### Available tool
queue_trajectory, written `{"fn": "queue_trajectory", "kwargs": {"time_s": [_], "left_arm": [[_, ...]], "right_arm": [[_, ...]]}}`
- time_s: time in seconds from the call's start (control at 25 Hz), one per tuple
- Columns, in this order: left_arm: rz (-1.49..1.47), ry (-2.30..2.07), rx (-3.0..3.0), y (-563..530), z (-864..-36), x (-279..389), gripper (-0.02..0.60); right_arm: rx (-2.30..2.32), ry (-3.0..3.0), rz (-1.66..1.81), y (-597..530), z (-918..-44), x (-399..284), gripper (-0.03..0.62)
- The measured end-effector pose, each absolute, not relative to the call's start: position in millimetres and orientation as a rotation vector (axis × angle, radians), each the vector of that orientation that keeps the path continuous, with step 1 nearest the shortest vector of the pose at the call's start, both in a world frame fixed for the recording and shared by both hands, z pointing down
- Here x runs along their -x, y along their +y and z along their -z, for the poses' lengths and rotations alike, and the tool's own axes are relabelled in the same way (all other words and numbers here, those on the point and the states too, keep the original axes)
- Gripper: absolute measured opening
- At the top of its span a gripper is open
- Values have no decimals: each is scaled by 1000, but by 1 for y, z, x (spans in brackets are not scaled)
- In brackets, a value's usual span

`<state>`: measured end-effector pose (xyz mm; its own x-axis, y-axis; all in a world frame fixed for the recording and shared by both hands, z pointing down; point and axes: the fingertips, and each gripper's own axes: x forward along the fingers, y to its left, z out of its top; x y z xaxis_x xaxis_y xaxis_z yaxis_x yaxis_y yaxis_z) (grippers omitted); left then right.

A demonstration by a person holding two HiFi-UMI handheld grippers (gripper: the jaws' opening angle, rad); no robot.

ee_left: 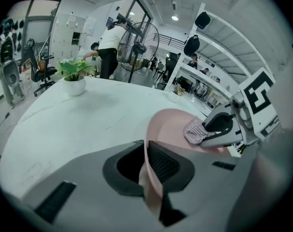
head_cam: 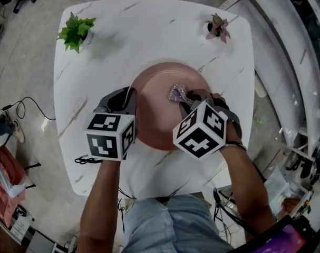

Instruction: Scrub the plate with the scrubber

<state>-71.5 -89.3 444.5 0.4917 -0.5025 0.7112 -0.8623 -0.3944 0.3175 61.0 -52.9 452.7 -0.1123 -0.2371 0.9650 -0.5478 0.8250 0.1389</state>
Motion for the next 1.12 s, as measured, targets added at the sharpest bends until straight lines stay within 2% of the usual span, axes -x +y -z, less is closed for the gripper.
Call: {"fn": "queue_trajectory", "kwargs": {"time_s": [0.36, 0.72, 1.12], "left_arm": [[-682, -1115, -2061, -89, -444, 72, 28], [-682, -1119, -2062, -89, -443, 73, 29], [-679, -1117, -2059, -89, -444, 72, 29]], "right_arm": [[-594, -1747, -214, -69, -450, -30, 89], [-448, -1819, -165, -28, -448, 11, 87], [-429, -1797, -243, 0, -451, -19, 87]]}}
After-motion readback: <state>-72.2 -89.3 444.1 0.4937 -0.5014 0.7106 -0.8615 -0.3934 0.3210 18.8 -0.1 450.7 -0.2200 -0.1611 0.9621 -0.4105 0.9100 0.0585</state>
